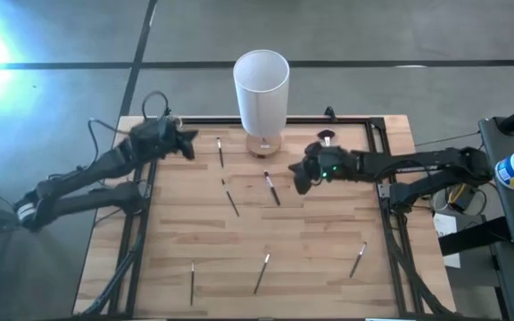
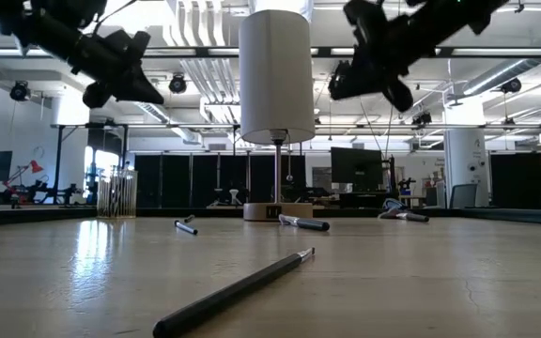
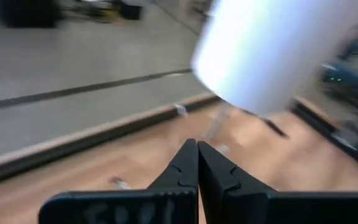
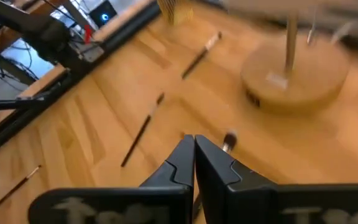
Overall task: Pick & Place Makeup Brushes
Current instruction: Put the foundation brush into the makeup holder
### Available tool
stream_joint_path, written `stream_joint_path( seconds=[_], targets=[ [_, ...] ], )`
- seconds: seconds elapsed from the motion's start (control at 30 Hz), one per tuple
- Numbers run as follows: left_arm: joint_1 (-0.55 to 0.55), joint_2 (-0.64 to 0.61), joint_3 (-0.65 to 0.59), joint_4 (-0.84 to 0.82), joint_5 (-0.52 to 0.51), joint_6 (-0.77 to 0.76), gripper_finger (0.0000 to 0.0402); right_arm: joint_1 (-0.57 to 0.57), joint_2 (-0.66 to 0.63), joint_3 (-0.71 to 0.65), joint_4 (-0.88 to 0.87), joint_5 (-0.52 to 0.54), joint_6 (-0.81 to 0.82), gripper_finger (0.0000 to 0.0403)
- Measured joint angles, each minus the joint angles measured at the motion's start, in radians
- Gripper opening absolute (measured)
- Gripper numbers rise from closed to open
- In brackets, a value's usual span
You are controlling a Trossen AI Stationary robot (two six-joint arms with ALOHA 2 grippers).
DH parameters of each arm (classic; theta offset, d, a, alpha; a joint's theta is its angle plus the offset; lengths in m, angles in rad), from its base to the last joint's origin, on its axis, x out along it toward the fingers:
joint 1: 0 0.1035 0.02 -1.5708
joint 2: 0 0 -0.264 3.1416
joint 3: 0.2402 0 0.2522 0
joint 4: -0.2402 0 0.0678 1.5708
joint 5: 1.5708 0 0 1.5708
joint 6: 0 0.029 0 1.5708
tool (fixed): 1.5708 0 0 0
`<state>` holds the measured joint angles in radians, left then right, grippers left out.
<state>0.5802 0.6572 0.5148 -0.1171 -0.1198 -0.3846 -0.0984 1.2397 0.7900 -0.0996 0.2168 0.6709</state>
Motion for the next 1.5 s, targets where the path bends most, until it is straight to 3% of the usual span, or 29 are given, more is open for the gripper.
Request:
stream_joint_path(
  seconds=[0.3,0.47,0.83,1.0,1.23,1.5],
  targets=[
    [-0.2,-0.041,-0.254,0.352,0.013,-0.093,0.0,0.049,0.202,-0.004,0.074,0.013,0.226,0.0009],
    [-0.22,-0.04,-0.289,0.367,0.012,-0.102,0.0,0.047,0.331,0.072,0.035,0.01,0.271,0.0033],
    [-0.221,-0.036,-0.293,0.362,0.018,-0.107,0.0,-0.03,0.639,0.388,-0.262,-0.039,0.217,0.0142],
    [-0.221,-0.036,-0.293,0.362,0.022,-0.108,0.0,-0.064,0.766,0.521,-0.346,-0.038,0.182,0.0161],
    [-0.222,-0.036,-0.292,0.357,0.036,-0.11,0.0,-0.076,0.88,0.636,-0.414,-0.023,0.174,0.0128],
    [-0.223,-0.039,-0.292,0.355,0.06,-0.126,0.0,-0.073,0.882,0.646,-0.445,-0.005,0.127,0.0024]
  ],
)
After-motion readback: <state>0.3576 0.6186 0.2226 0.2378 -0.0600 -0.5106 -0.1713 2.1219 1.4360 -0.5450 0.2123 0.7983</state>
